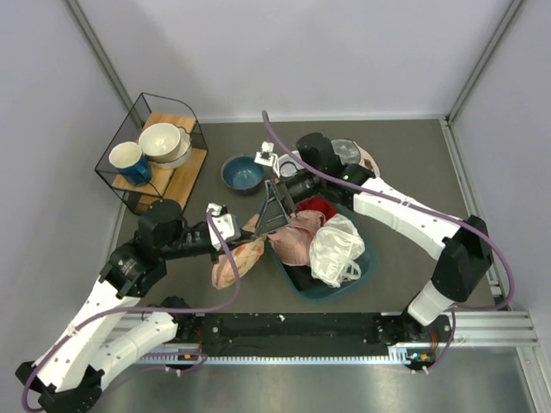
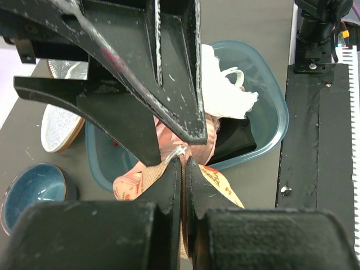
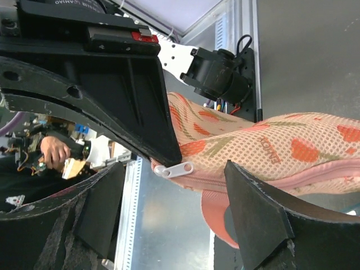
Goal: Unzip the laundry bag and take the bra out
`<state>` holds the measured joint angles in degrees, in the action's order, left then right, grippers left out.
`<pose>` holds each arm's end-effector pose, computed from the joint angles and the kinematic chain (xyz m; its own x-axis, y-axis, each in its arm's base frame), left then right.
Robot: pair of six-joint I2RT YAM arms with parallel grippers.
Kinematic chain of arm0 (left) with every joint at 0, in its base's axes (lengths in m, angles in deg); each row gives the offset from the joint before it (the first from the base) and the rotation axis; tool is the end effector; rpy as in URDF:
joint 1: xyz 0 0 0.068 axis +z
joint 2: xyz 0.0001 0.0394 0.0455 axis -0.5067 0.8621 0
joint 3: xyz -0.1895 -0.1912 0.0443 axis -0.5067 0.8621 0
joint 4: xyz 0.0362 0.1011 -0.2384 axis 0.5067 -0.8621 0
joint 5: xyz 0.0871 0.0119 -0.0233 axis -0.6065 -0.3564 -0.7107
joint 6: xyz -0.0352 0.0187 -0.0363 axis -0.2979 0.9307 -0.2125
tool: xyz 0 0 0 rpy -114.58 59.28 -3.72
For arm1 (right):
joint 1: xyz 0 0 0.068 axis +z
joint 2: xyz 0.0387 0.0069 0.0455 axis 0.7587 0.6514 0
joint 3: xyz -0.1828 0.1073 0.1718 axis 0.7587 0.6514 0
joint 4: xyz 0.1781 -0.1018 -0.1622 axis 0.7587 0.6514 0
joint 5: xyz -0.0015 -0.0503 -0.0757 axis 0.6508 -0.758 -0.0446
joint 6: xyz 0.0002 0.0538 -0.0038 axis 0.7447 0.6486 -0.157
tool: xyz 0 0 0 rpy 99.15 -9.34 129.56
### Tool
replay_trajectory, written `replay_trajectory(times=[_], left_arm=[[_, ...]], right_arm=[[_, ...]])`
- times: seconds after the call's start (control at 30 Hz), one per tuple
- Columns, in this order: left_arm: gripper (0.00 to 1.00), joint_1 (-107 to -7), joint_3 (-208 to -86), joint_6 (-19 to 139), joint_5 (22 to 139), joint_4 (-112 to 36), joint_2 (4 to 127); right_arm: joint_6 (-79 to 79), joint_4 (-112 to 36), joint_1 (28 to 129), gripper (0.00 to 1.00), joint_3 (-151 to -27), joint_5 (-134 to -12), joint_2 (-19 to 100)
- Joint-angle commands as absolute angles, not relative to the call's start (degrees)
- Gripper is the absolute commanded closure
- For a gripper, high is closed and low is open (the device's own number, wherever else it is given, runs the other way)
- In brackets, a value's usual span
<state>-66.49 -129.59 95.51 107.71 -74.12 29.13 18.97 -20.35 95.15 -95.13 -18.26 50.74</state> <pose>0.0944 -0.0940 0.3708 0.1394 0.3058 -0.9418 0.9479 0.2338 0.2162 0.2266 0.2784 0.3546 -0.6749 -0.4073 -0.6153 -0.6473 -0.0736 0.7587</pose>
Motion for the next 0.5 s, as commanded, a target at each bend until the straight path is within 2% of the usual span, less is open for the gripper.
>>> replay_trajectory(times=[0.0, 0.2, 0.4, 0.47], left_arm=[[1.00, -66.5, -131.9, 96.1, 110.4, -70.9, 28.7], [1.00, -66.5, -131.7, 95.8, 109.8, -70.9, 28.4], [1.00, -66.5, -131.6, 95.8, 109.1, -70.9, 28.1], [1.00, -66.5, -131.6, 95.8, 108.7, -70.9, 28.0]], right_arm=[[16.9, -22.6, 97.0, 0.26, -98.1, -13.7, 51.8], [15.7, -24.8, 97.1, 0.25, -96.2, -8.8, 49.4], [13.3, -25.1, 97.0, 0.34, -93.4, -8.6, 45.0], [13.3, -25.1, 96.8, 0.41, -93.0, -9.5, 44.4]])
